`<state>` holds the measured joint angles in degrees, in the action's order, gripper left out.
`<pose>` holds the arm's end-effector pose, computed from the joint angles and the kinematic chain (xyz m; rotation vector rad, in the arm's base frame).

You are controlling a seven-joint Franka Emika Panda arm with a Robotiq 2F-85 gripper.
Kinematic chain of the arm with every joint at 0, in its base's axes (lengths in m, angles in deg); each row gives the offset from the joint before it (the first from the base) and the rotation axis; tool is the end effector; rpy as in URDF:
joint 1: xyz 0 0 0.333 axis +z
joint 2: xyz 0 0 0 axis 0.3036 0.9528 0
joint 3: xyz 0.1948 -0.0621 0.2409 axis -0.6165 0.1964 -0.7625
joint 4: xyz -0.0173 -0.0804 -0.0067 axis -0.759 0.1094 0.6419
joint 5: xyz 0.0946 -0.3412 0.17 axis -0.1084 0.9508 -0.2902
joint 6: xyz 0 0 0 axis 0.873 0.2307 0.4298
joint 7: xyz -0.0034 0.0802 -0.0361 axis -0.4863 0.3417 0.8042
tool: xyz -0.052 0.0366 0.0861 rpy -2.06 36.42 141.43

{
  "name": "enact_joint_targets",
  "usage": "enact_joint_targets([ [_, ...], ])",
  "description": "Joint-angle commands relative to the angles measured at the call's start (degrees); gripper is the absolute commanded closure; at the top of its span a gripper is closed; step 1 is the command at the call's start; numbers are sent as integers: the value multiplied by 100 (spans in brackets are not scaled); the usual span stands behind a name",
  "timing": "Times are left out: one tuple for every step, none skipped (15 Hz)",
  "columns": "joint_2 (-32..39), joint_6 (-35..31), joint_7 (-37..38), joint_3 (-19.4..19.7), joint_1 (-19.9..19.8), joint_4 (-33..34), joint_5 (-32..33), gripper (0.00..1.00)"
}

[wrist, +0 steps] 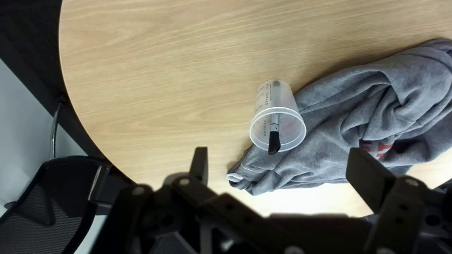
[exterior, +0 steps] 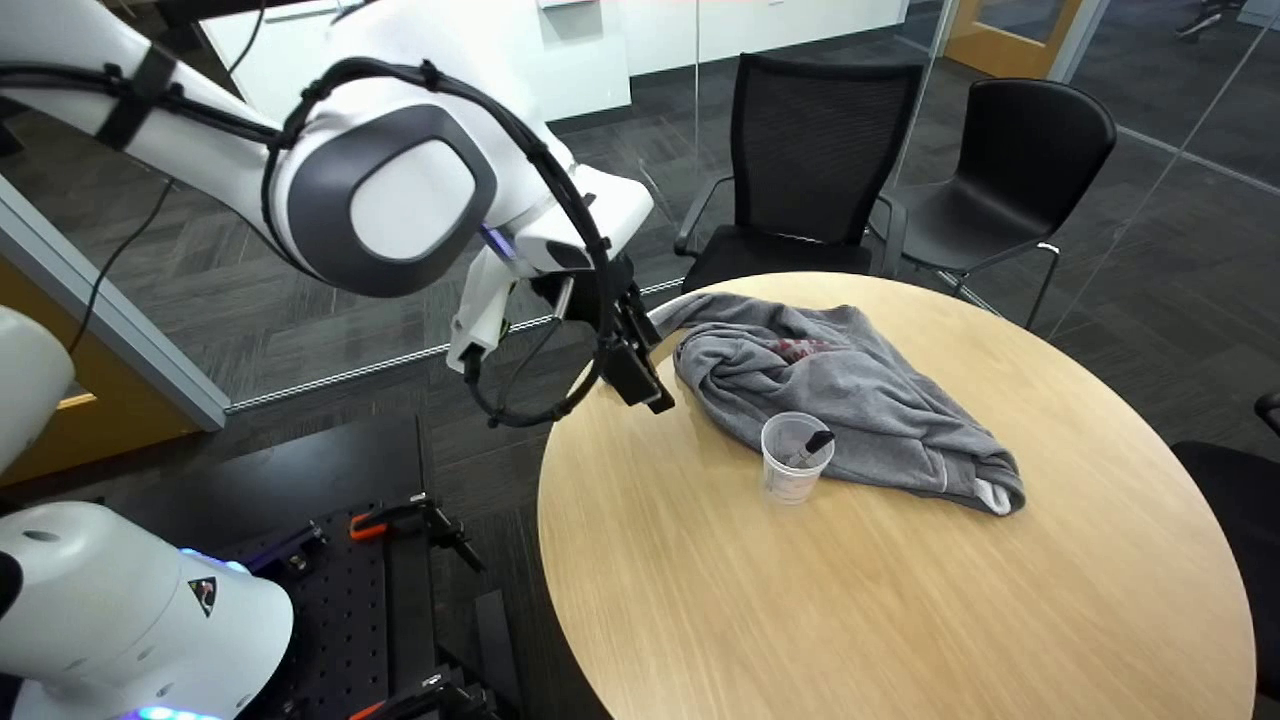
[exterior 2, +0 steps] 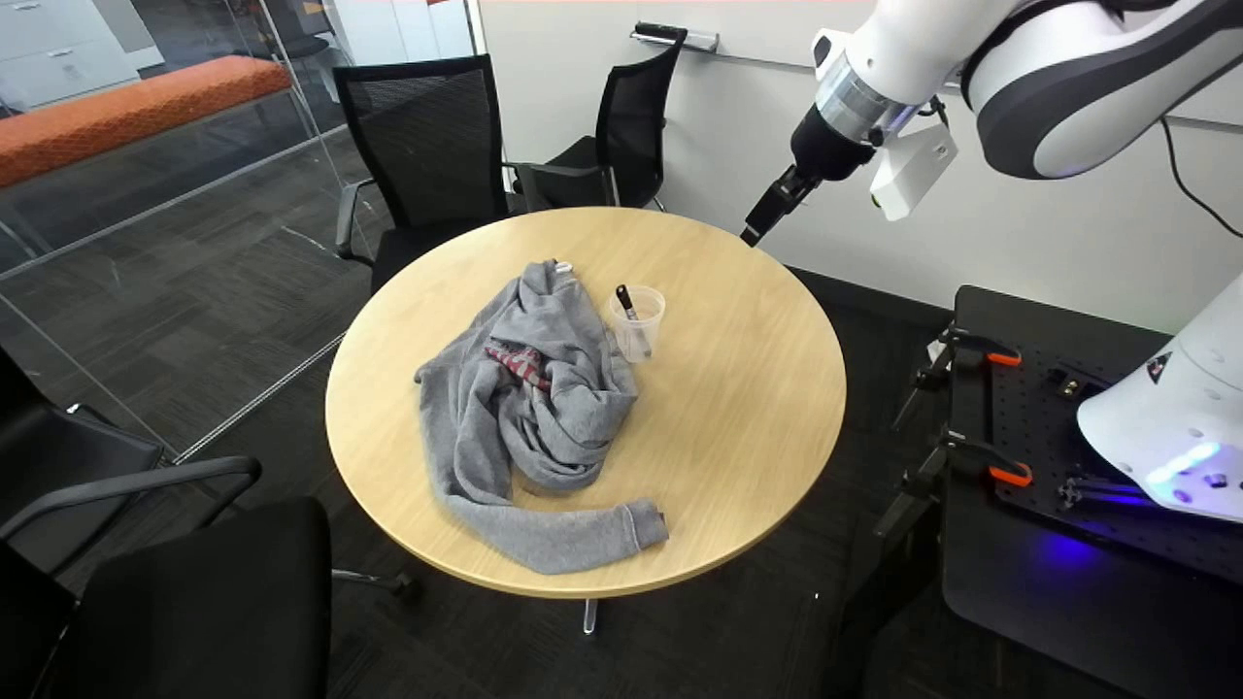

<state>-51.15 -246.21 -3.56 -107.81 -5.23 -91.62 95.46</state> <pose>0.4372 0.0381 0.3253 2.9176 -0.3287 0.6259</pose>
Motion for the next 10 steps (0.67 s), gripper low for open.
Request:
enact_joint_targets([
  [721,70,289,-156,-297,588,552,0],
  [884,130,328,-140,-310,725,671,0],
  [1063,170,313,-111,-304,861,754,0],
  [1236,230,290,-86,-289,995,808,0],
  [1432,268,149,-66,-240,1116,732,0],
  [1531,380,117,-74,-197,1202,696,0],
  [1177,125,100,-37,-214,851,607,0],
  [1329,154,98,-37,-207,951,607,0],
  [1440,161,97,-37,-205,1022,608,0],
  [1506,162,96,-37,-205,1063,608,0],
])
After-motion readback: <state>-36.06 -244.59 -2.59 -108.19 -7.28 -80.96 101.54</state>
